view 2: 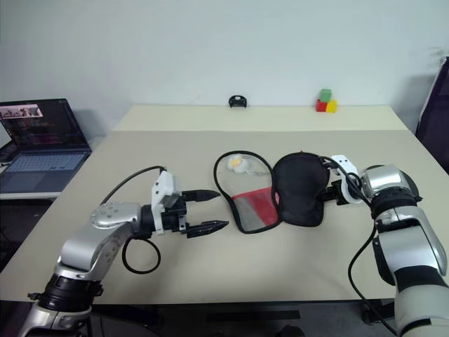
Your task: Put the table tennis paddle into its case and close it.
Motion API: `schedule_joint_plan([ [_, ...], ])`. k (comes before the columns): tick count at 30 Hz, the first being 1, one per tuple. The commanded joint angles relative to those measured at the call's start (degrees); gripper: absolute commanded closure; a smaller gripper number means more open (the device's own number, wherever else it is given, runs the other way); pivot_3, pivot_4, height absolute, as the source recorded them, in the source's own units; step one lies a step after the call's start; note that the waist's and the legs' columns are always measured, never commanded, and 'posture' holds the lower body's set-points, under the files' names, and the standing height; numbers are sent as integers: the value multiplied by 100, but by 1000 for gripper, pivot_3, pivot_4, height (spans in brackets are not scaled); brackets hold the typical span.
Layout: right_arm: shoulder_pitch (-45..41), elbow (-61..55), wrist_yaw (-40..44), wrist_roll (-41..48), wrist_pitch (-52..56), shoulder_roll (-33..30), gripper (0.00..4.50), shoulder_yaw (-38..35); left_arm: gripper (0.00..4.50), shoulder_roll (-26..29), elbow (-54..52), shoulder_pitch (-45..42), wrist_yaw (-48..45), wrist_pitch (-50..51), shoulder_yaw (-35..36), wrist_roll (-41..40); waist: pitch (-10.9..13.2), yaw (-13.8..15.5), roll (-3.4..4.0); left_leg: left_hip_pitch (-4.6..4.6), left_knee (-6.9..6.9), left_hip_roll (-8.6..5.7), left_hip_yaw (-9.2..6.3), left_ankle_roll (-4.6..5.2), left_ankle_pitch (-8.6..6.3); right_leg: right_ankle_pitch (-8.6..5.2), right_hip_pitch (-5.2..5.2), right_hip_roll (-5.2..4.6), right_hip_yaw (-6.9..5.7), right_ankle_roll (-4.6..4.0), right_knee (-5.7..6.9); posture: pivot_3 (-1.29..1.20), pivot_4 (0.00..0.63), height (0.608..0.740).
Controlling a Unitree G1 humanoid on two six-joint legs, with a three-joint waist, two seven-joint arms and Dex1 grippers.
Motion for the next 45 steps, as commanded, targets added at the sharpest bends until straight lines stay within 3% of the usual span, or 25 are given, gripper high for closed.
schedule_joint_plan([
  [1,-199,131,-290,-149,-389,-35,2075,-267,0,-6,-87,-120,-8,-80,30,16,0,1,0,0,0,0,0,0,0,0,0,0,-1,0,0,0,150,740],
  [7,-244,359,-562,-284,-983,-68,45,-507,0,-45,-37,-162,-5,-104,-1,51,0,-1,0,0,0,0,3,-1,1,0,0,0,1,0,0,0,150,740],
  [14,-146,131,-435,-144,-1131,-237,45,-949,0,-135,70,-259,8,-160,-25,113,0,0,0,0,0,0,4,-1,1,0,0,0,1,0,2,0,150,740],
  [21,1262,-2210,-266,459,-629,-641,45,-1733,0,-268,99,-352,5,-189,-43,97,0,49,0,-3,1,1,0,2,-1,0,3,0,-3,0,-3,0,150,740],
  [25,2103,-3347,-1048,870,23,-618,16,-2706,0,-428,94,-518,37,-196,-98,69,0,59,0,-5,3,-1,1,2,-1,0,4,-3,-2,1,-1,0,150,740],
  [29,2944,-4421,-2119,815,180,-437,16,-3370,0,-572,157,-776,-45,-179,-215,85,0,70,0,-4,5,0,1,2,-1,0,4,-2,-2,1,6,0,150,740],
  [33,3422,-5220,-2683,1025,709,-273,16,-3919,0,-687,355,-1095,-212,-233,-320,76,0,46,0,-1,6,0,8,3,-1,0,4,-1,5,1,15,0,150,740],
  [39,3668,-5113,-3307,839,780,-373,16,-4105,0,-1226,999,-1822,-370,-606,-605,284,-1,53,1,3,9,-5,11,11,4,0,7,0,4,1,25,0,150,740],
  [45,3591,-4480,-3437,612,553,-520,16,-3712,0,-1562,1268,-2003,-499,-890,-839,472,-1,30,1,6,8,-3,15,12,5,0,7,2,8,1,27,0,150,740],
])
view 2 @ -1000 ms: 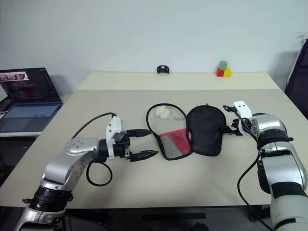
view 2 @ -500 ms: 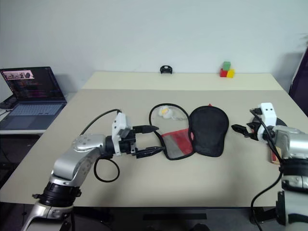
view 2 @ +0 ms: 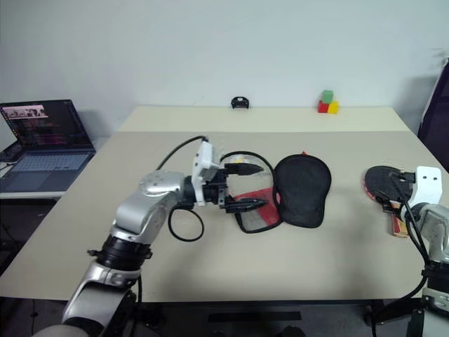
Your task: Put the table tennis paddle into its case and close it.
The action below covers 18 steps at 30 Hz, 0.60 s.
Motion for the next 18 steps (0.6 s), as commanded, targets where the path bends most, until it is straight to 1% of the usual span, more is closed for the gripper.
schedule_joint_plan([
  [1,-136,223,-32,-149,-270,-192,16,186,0,-76,3,-126,-71,-221,-44,87,0,-3,0,0,0,0,1,0,0,0,0,0,0,0,0,0,150,740],
  [5,-316,823,-125,-306,-443,-217,16,404,0,-72,13,-46,-84,-277,-19,136,0,2,0,2,1,-1,3,3,1,0,0,0,0,0,4,0,150,740],
  [13,-380,1436,-112,-441,-634,-204,16,630,0,11,-46,96,-20,-288,64,170,-1,4,-1,2,3,0,2,3,2,0,3,0,0,0,3,0,150,740],
  [16,-390,1625,-127,-444,-636,-201,16,612,0,11,-70,131,12,-288,76,180,-1,6,-2,15,6,0,-3,4,2,0,22,0,-2,0,1,0,150,740],
  [18,-393,1723,-140,-419,-597,-194,422,578,0,15,-86,151,26,-289,80,182,-1,7,-2,37,6,-1,-11,5,1,0,53,0,-9,0,-10,0,150,740],
])
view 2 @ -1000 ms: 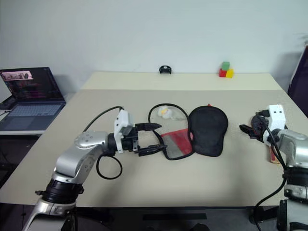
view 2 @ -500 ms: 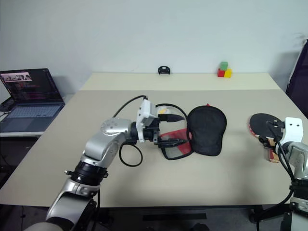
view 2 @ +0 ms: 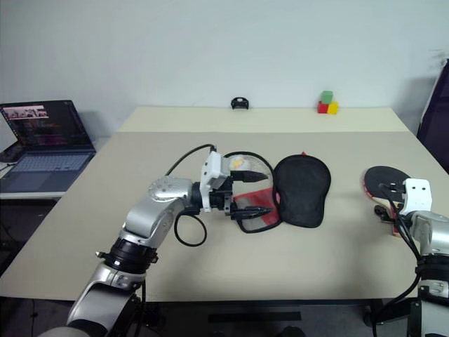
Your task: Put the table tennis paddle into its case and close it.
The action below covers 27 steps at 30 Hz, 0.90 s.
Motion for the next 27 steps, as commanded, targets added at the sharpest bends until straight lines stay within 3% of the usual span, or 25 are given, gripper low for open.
schedule_joint_plan([
  [1,3,264,-78,-35,73,-103,621,-33,0,46,-194,3,60,-82,142,-19,0,9,0,18,-3,0,-7,1,-1,0,24,0,-5,0,-11,0,150,740],
  [10,48,276,-215,58,156,-24,3372,-109,0,172,-202,59,109,-81,228,-23,0,35,0,67,-8,-7,-21,14,-8,11,97,0,-15,17,-65,0,150,740],
  [18,-87,-334,-662,222,177,177,3433,-405,0,425,-298,231,186,-5,406,-64,0,23,-1,69,-7,-6,-18,19,-12,11,97,-4,-11,19,-66,0,150,740],
  [27,-398,-2352,-1138,747,1427,614,3433,-706,0,711,-506,476,325,137,645,-106,2,-10,8,-2,-15,1,-13,17,-11,11,19,-2,-5,17,-61,0,150,740],
])
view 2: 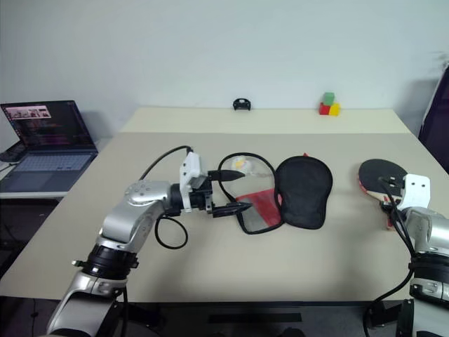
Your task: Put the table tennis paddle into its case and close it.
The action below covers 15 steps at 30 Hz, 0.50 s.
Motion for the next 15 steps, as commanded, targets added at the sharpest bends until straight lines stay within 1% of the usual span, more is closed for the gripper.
schedule_joint_plan([
  [1,-314,-1035,-249,248,481,170,3433,-267,0,102,-334,64,81,31,198,-98,0,3,0,-1,-1,1,0,0,0,0,0,0,-1,0,-1,0,150,740],
  [4,-459,-1820,-542,398,1107,660,3433,-342,0,161,-470,163,162,110,277,-128,0,14,0,-9,-1,0,-3,0,0,0,-5,-1,-3,0,-3,0,150,740],
  [8,-619,-2663,-893,512,1809,1538,3433,-325,0,247,-629,267,292,245,412,-181,0,14,1,-11,-1,0,-8,0,0,0,-8,-2,-5,-1,-2,0,150,740],
  [13,-900,-3017,-1236,473,2149,2681,3433,-271,0,406,-846,455,381,405,532,-229,0,14,3,-18,-1,-2,-6,-1,0,0,-24,-2,-2,-1,3,0,150,740],
  [15,-929,-2964,-1338,416,2101,2996,3433,-216,0,428,-913,493,439,471,572,-284,0,14,3,-25,-1,-3,-6,-3,1,0,-34,-2,-2,-1,5,0,150,740],
])
